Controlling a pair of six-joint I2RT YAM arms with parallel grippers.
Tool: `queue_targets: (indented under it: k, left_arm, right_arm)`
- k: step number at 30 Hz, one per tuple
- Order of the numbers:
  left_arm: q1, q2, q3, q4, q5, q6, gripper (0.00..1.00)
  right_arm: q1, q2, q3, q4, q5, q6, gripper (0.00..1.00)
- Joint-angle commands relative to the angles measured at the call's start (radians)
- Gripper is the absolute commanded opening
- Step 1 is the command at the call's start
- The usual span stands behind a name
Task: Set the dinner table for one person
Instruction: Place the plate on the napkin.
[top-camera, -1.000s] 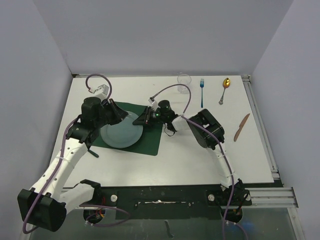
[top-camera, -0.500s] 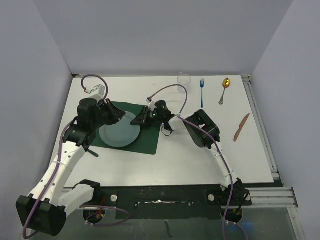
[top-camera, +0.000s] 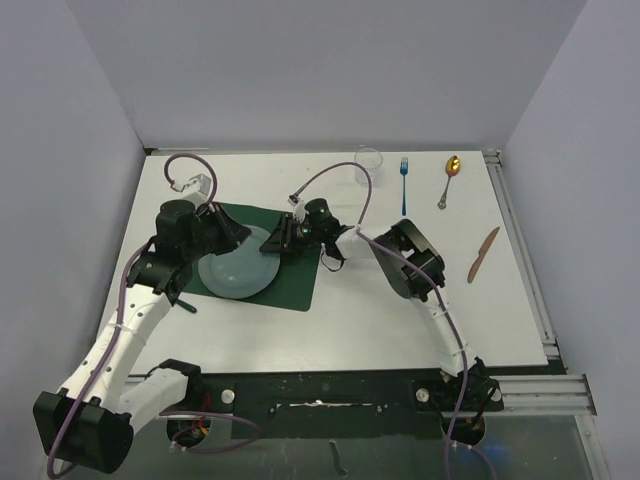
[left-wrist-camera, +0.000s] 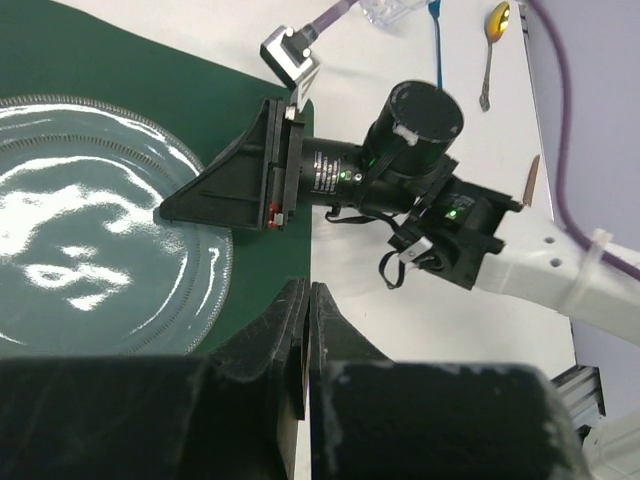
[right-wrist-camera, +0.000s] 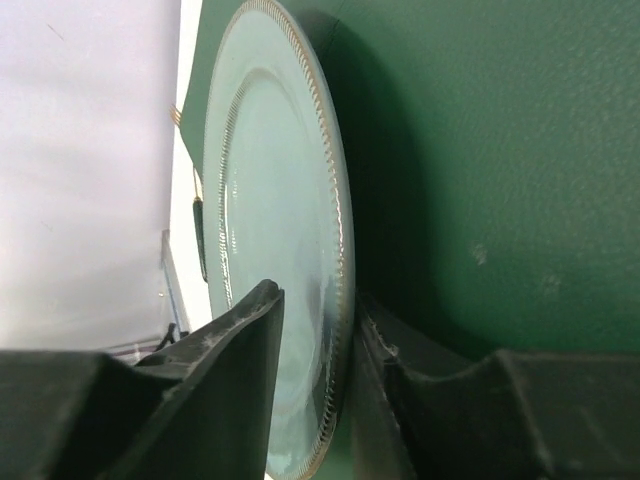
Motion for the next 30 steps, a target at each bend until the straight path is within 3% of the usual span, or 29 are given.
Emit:
queue_targets:
  k: [1,7,23,27,30]
  left_arm:
    - [0.006,-0.004,-0.016,0.075,0.051,-0.009,0.0]
    - [0.007,0.008,-0.023,0.098,0.064,-0.02,0.0]
    - [0.01,0.06,-0.02,0.094,0.008,0.003,0.0]
    - [0.01,0.121,-0.028,0.071,-0.105,0.027,0.0]
    - [0.014,0.165,-0.054,0.079,-0.2,0.019,0.0]
  right_arm:
    - [0.004,-0.155,0.013,-0.181,0.059,-0.186,0.32]
    - [-0.005,-0.216,0.058,-0.348,0.121,-0.325,0.37]
    - [-0.065,-0.352,-0.03,-0.426,0.201,-0.405,0.38]
    - [-0.057,-0.417,-0.114,-0.441,0.239,-0.417,0.3]
    - [-0.042,-0.463,-0.195,-0.441,0.274,-0.423,0.09]
